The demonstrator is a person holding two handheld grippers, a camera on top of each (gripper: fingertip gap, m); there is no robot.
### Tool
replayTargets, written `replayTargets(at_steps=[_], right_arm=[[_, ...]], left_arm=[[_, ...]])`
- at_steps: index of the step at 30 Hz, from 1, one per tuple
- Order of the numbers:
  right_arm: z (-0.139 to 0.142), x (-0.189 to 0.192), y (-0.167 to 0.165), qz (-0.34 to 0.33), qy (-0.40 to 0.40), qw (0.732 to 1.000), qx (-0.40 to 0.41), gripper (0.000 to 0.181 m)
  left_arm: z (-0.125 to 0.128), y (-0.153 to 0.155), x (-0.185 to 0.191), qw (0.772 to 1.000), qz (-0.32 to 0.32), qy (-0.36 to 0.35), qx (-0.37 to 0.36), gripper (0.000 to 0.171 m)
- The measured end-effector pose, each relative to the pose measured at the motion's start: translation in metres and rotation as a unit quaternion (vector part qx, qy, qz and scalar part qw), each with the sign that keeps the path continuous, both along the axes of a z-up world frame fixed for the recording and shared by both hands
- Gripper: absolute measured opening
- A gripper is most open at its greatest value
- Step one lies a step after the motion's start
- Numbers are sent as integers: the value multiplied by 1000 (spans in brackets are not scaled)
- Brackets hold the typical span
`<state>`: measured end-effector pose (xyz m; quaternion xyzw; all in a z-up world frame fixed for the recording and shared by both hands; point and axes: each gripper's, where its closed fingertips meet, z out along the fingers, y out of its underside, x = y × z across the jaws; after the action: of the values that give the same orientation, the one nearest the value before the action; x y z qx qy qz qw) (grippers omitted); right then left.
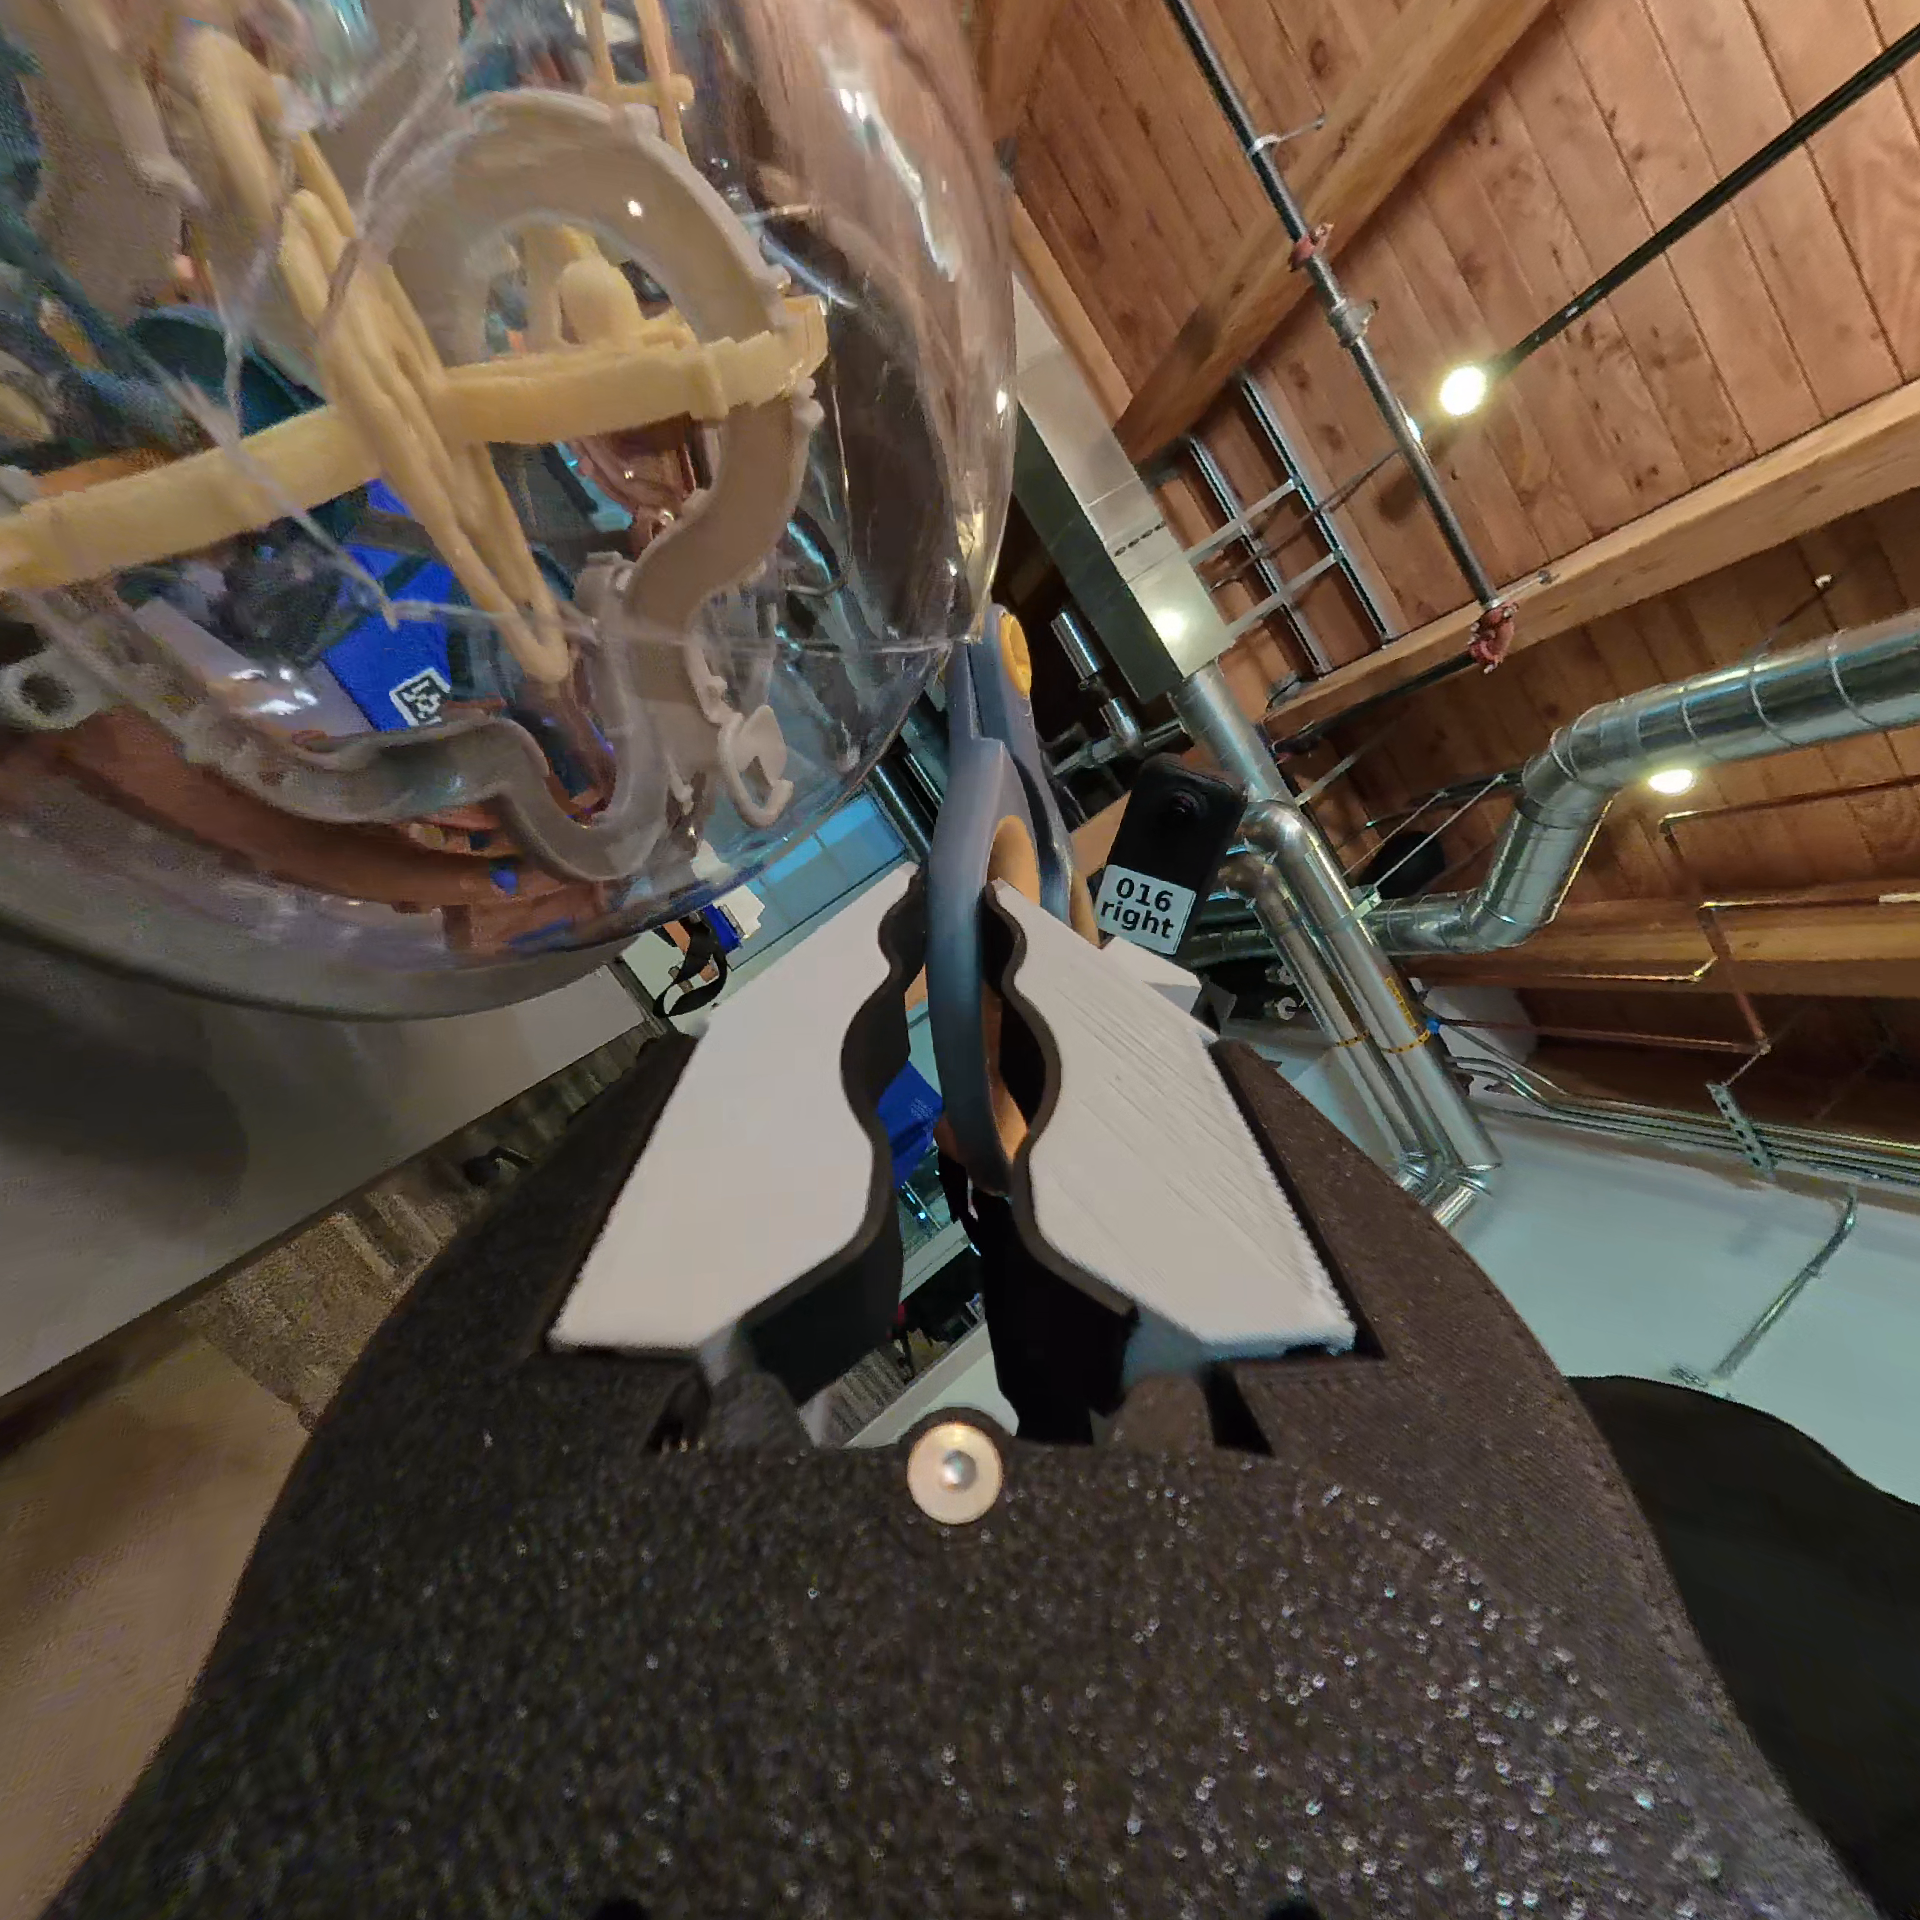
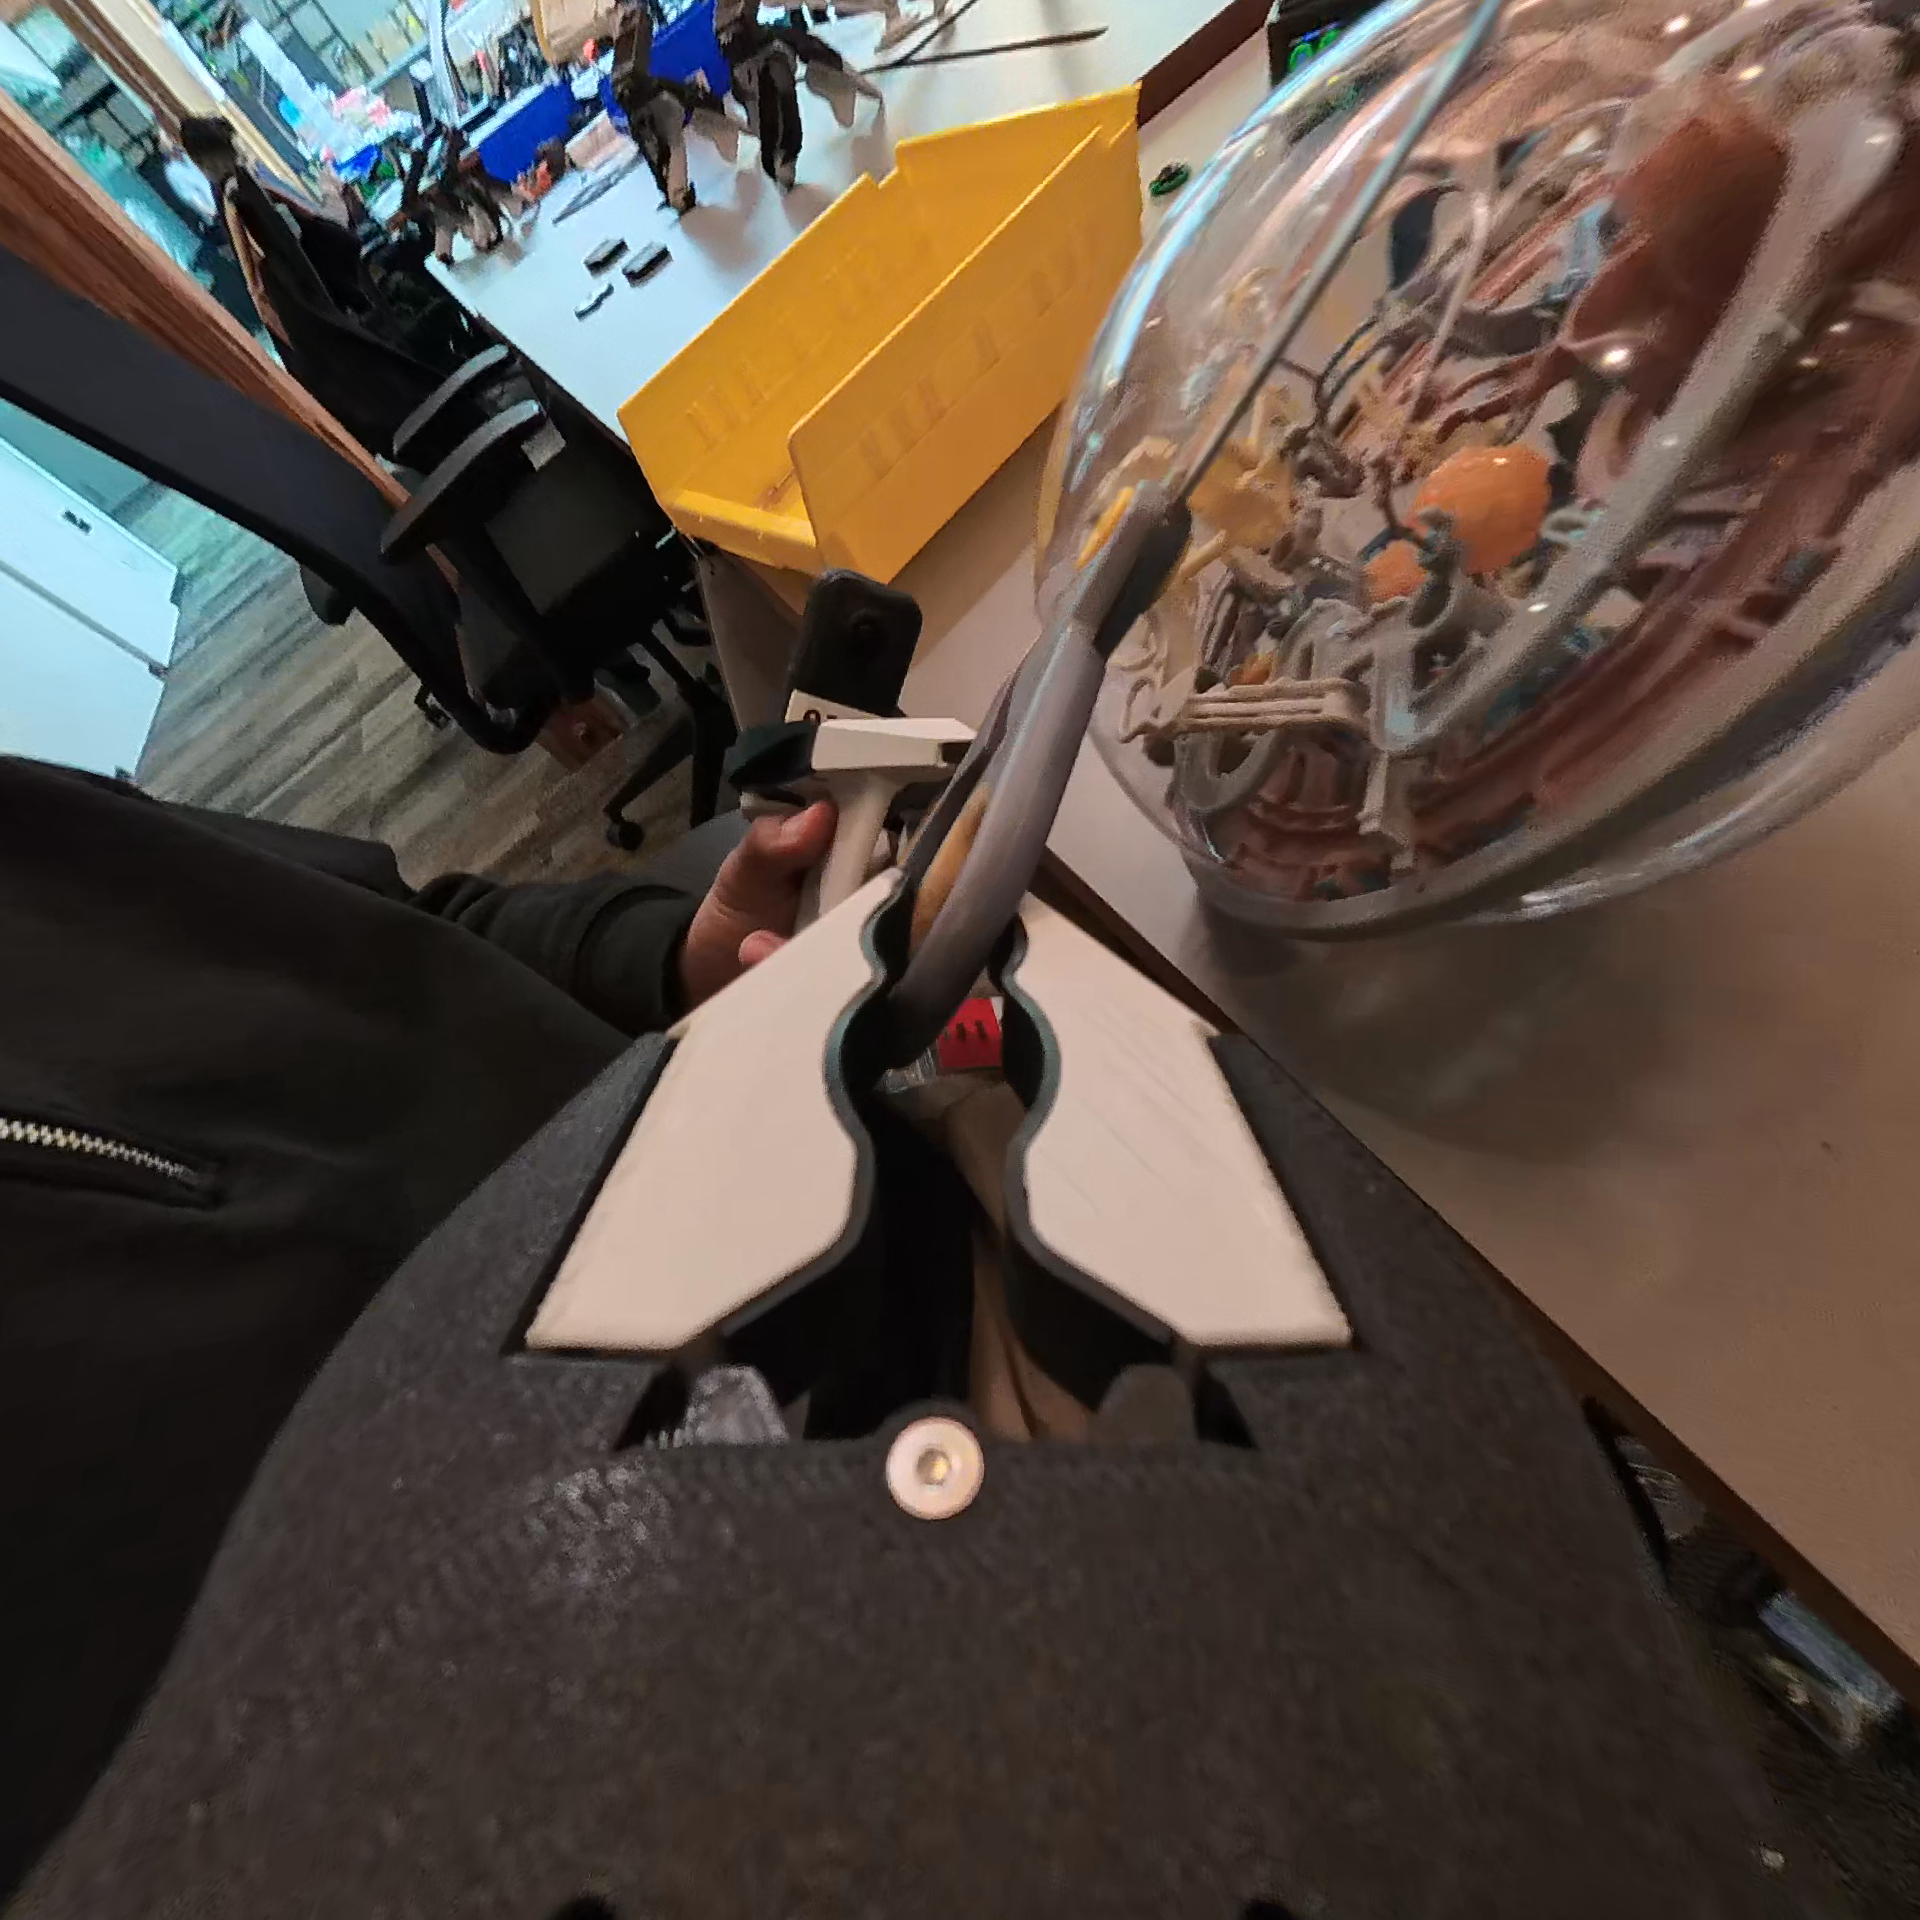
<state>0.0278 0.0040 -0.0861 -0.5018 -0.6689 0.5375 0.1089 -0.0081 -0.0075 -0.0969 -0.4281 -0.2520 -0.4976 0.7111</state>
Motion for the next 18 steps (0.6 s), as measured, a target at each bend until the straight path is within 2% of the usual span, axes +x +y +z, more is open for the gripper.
replayTargets(at_steps=[2,5,6,10,13,18], right_arm=[[-2,1,-2,14,2,1000,11,14],[-1,0,-2,14,2,1000,14,40],[0,-2,-2,12,4,1000,9,41],[9,-2,0,7,-5,999,-49,39],[-3,0,1,11,-38,997,-62,19],[-5,1,3,16,-60,993,-102,13]], left_arm=[[0,0,0,1000,1,4,-3,6],[1,-1,0,1000,0,5,-2,5],[1,0,1,1000,0,8,-3,5],[-1,1,2,1000,1,13,-7,5],[-1,1,1,1000,5,15,-8,5],[-3,3,3,998,6,52,-21,6]])
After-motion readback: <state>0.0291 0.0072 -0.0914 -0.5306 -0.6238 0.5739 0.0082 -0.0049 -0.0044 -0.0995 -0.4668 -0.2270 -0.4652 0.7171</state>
